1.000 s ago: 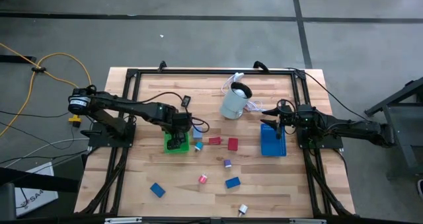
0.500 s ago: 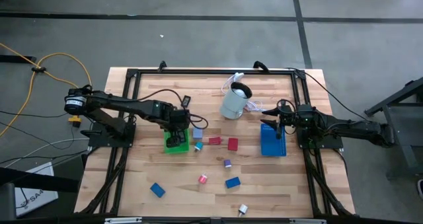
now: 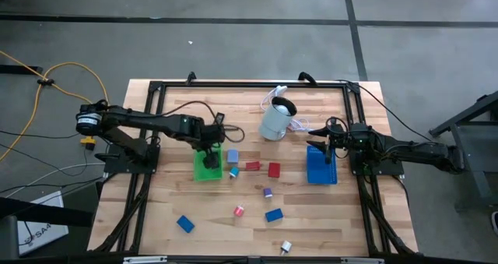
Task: Pick & Place Office items
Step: Put the black digital timer into the green bin
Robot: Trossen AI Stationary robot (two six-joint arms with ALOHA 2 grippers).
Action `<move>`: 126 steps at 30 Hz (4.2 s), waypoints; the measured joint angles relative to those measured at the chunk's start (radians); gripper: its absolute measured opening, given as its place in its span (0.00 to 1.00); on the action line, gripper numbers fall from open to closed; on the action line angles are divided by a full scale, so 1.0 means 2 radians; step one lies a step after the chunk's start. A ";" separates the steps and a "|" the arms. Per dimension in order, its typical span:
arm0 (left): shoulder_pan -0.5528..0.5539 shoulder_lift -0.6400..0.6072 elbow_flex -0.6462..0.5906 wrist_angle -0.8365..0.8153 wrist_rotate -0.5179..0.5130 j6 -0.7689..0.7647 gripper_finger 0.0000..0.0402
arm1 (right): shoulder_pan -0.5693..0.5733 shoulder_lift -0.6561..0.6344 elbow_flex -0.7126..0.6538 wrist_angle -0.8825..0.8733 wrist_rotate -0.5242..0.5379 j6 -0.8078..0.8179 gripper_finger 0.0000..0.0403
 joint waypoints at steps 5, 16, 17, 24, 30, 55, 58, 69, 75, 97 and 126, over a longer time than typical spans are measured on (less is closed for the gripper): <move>0.034 0.000 0.010 0.006 -0.003 -0.054 0.87 | 0.000 0.000 0.000 0.000 0.000 0.000 0.44; 0.104 0.000 0.010 0.005 0.019 -0.201 0.87 | 0.000 0.000 0.000 0.000 0.000 0.000 0.44; 0.107 0.000 0.010 0.005 0.027 -0.207 0.87 | 0.000 0.000 0.000 0.000 0.000 0.000 0.44; 0.112 0.000 0.010 0.005 0.046 -0.219 0.87 | 0.000 0.000 0.000 0.000 0.000 0.000 0.44; 0.112 0.000 0.010 0.004 0.046 -0.236 0.87 | 0.000 0.000 0.000 0.000 0.000 0.000 0.44; 0.247 0.132 0.123 -0.073 0.092 -0.125 0.87 | 0.000 0.000 0.000 0.000 0.000 0.000 0.44; 0.254 0.159 0.152 -0.098 0.091 -0.121 0.87 | 0.000 0.000 0.000 0.000 0.000 0.000 0.44; 0.253 0.218 0.178 -0.094 0.089 -0.112 0.87 | 0.000 0.000 0.000 0.000 0.000 0.000 0.44; 0.250 0.234 0.178 -0.065 0.082 -0.112 0.87 | 0.000 0.000 0.000 0.000 0.000 0.000 0.44; 0.232 0.252 0.178 -0.053 0.016 -0.143 0.81 | 0.000 0.000 0.000 0.000 0.000 0.000 0.44; 0.219 0.252 0.170 -0.058 -0.001 -0.180 0.65 | 0.000 0.000 0.000 0.000 0.000 0.000 0.44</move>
